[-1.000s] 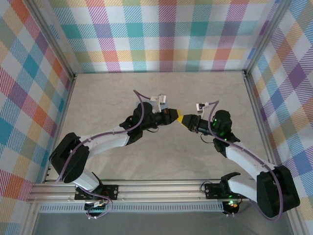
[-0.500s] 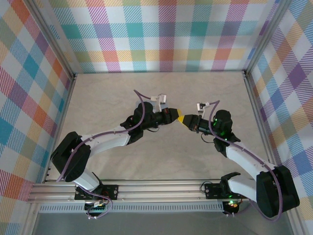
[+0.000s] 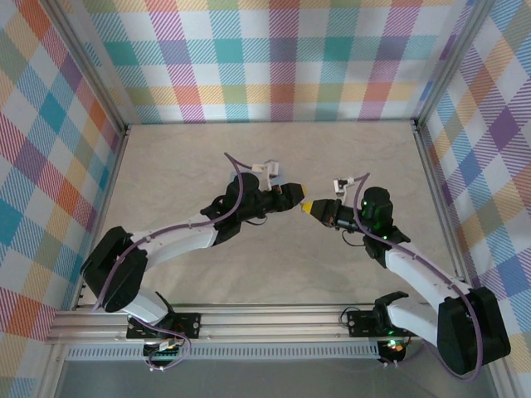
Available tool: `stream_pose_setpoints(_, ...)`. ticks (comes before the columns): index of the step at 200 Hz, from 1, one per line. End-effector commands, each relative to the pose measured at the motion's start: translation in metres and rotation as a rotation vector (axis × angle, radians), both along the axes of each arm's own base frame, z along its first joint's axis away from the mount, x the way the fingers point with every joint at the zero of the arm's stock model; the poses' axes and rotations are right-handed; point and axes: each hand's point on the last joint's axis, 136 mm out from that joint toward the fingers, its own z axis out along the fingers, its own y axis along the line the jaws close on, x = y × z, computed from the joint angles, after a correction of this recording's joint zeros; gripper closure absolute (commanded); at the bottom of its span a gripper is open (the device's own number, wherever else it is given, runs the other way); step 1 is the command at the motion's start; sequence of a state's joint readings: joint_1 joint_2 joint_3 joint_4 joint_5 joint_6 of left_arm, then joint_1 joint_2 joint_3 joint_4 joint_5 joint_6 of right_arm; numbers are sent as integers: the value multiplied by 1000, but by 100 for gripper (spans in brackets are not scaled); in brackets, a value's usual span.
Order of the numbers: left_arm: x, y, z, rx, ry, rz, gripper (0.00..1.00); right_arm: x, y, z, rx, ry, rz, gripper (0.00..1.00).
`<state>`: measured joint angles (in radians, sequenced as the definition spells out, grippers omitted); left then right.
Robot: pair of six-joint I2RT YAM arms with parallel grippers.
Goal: Unlock the padlock with the key
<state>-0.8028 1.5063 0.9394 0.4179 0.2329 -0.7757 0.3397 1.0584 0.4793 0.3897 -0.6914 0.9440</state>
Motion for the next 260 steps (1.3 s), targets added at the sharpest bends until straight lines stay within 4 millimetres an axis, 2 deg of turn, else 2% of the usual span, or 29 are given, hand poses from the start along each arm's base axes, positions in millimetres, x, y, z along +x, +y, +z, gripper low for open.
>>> stream_pose_setpoints(1, 4, 27, 8, 76, -35, 94, 43, 2, 0, 4, -61, -45, 6, 100)
stream_pose_setpoints(36, 7, 74, -10, 238, -11, 241, 30, 7, -1, -3, -138, -45, 5, 100)
stream_pose_setpoints(74, -1, 124, -33, 431, 23, 365, 24, 24, 2, -16, -256, -13, 3, 100)
stream_pose_setpoints(110, -13, 160, -37, 487, 12, 461, 14, 56, 26, -27, -254, 27, 26, 100)
stream_pose_setpoints(137, -19, 184, -32, 518, -5, 533, 12, 81, 54, -34, -236, 34, 65, 100)
stream_pose_setpoints(169, -23, 198, -22, 501, -34, 580, 11, 112, 79, -48, -220, 53, 83, 100)
stream_pose_setpoints(201, -24, 202, -19, 499, -49, 592, 9, 130, 99, -68, -229, 83, 114, 100)
stream_pose_setpoints(232, -22, 197, -17, 515, -62, 564, 10, 143, 107, -82, -237, 106, 126, 100)
stream_pose_setpoints(260, -21, 193, -19, 528, -60, 547, 10, 142, 104, -100, -282, 154, 123, 100)
